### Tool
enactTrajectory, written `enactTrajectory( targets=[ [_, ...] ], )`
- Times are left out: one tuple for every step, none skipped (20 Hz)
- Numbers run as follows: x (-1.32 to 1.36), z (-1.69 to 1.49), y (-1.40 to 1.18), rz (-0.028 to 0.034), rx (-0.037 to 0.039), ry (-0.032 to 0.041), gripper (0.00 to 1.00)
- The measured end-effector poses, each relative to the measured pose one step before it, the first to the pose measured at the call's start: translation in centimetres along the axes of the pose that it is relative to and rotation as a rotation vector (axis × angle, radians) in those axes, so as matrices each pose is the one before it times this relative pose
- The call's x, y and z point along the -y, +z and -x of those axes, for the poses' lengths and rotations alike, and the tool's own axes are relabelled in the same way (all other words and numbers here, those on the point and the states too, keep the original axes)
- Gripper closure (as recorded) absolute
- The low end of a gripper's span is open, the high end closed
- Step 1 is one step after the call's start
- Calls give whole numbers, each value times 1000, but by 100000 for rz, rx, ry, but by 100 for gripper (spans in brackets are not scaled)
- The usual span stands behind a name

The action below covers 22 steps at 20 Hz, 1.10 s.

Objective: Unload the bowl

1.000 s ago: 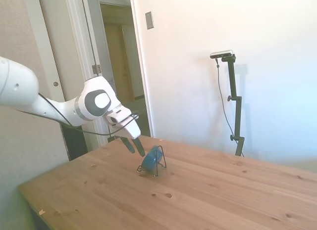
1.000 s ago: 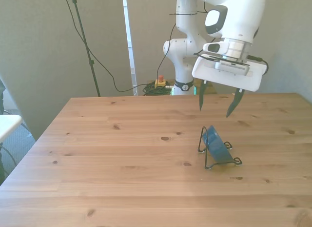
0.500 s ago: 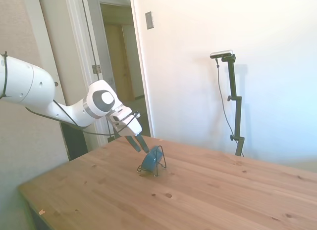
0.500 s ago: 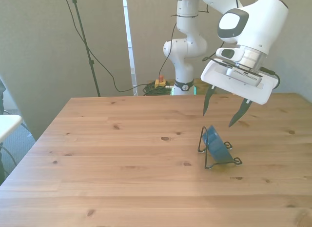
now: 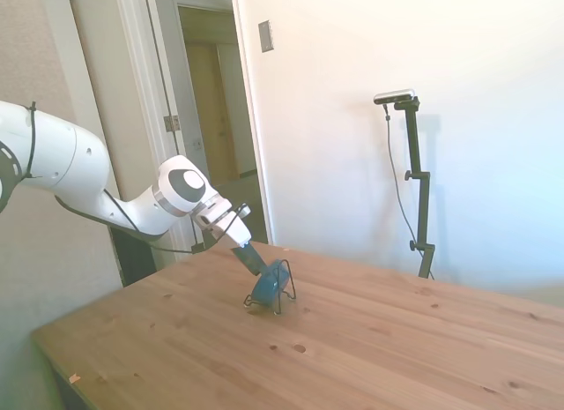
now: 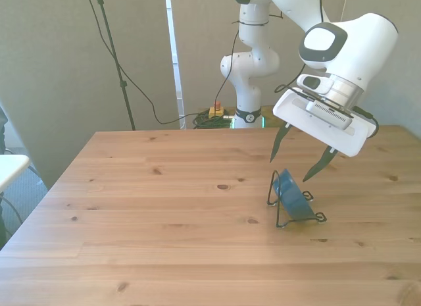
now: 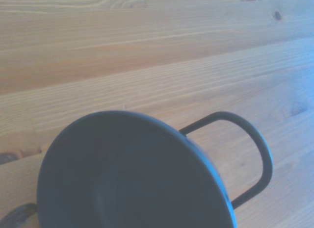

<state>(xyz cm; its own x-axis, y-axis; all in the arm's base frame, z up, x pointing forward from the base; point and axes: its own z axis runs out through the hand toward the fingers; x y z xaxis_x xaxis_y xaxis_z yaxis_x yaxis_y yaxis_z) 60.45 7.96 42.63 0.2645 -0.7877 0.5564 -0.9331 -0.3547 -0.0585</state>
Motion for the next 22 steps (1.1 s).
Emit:
enactTrajectory(
  targets=[
    [26,73,103,305,-807,358,0],
    [22,90,97,251,-1190,561,0],
    [22,136,67,213,-751,435,0],
    [50,133,80,219,-317,386,0],
    [84,120,79,188,-274,285,0],
    [89,79,116,229,-194,245,0],
    [121,7,105,168,-608,193,0],
    [111,-11,107,316,-1011,235,0],
    [109,21,128,274,-612,201,0],
    [96,49,89,174,-502,250,0],
    [82,89,63,215,-172,62,100],
    [61,128,46,212,-33,-91,100],
    [37,167,6,186,-77,-97,100],
    [16,155,1,247,-249,-50,100],
    [29,88,-59,155,-474,196,100],
    [18,31,-46,97,-676,307,100],
    [-13,-31,5,190,-942,220,100],
    [-35,-38,54,360,-551,319,100],
    [-4,-84,49,292,-201,221,100],
    [18,-84,70,139,-151,253,100],
    [34,-67,89,151,-66,197,100],
    [32,-53,122,180,-38,128,100]
  ],
)
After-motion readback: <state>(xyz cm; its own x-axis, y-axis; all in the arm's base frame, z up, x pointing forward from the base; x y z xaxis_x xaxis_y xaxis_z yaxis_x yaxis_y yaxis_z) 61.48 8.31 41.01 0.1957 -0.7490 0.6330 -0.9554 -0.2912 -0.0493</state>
